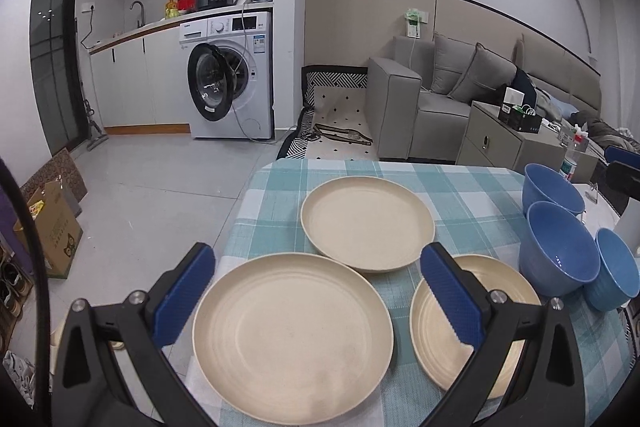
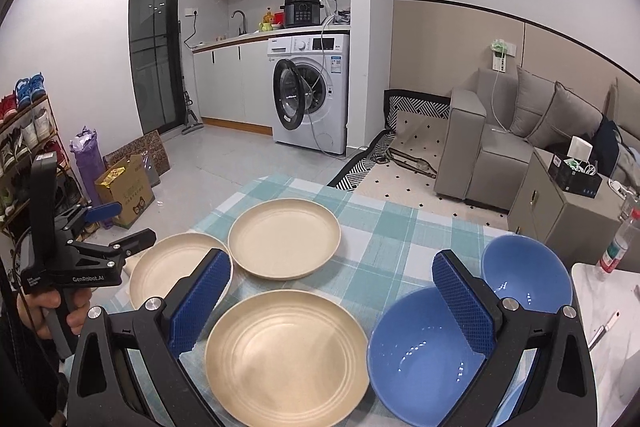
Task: Organize plates and bowls
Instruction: 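Move the left tool toward a cream plate while the right tool approaches another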
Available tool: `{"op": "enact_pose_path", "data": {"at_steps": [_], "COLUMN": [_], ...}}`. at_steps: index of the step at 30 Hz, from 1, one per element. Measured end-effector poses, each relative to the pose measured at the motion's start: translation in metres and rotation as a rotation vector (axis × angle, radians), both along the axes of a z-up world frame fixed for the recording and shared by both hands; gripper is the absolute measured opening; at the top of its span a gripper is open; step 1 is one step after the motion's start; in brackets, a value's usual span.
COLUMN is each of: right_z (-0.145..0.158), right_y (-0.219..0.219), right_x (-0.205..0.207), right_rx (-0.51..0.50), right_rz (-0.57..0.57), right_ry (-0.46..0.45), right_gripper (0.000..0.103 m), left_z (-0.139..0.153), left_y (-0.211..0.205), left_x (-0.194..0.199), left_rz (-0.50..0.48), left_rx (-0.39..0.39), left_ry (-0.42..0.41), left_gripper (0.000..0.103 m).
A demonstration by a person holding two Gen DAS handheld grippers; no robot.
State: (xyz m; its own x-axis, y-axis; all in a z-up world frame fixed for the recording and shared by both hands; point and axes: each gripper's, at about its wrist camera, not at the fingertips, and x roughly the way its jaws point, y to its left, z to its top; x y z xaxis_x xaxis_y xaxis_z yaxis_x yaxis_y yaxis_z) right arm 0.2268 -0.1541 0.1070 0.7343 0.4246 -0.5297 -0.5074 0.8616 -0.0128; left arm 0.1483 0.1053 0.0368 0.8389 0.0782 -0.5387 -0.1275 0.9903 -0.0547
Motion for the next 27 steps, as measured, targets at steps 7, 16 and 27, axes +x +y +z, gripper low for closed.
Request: {"op": "enact_pose_path", "data": {"at_steps": [7, 16, 27], "right_z": [0.015, 0.060, 0.026], "right_y": [0.006, 0.022, 0.046], "right_x": [0.006, 0.014, 0.042], "right_rx": [-0.026, -0.060, -0.112], "right_rz": [-0.021, 0.011, -0.032], "right_ry": [0.004, 0.004, 0.058], "right_gripper": [0.103, 0.103, 0.103], "left_z": [0.003, 0.019, 0.010], "left_y": [0.008, 0.017, 0.028], "left_x": [0.006, 0.013, 0.040], "left_rz": [0.000, 0.002, 0.019], "left_rx": [-0.005, -0.030, -0.046], "left_ry": [0.003, -0.008, 0.020], "left_gripper": [0.103, 0.103, 0.103]}}
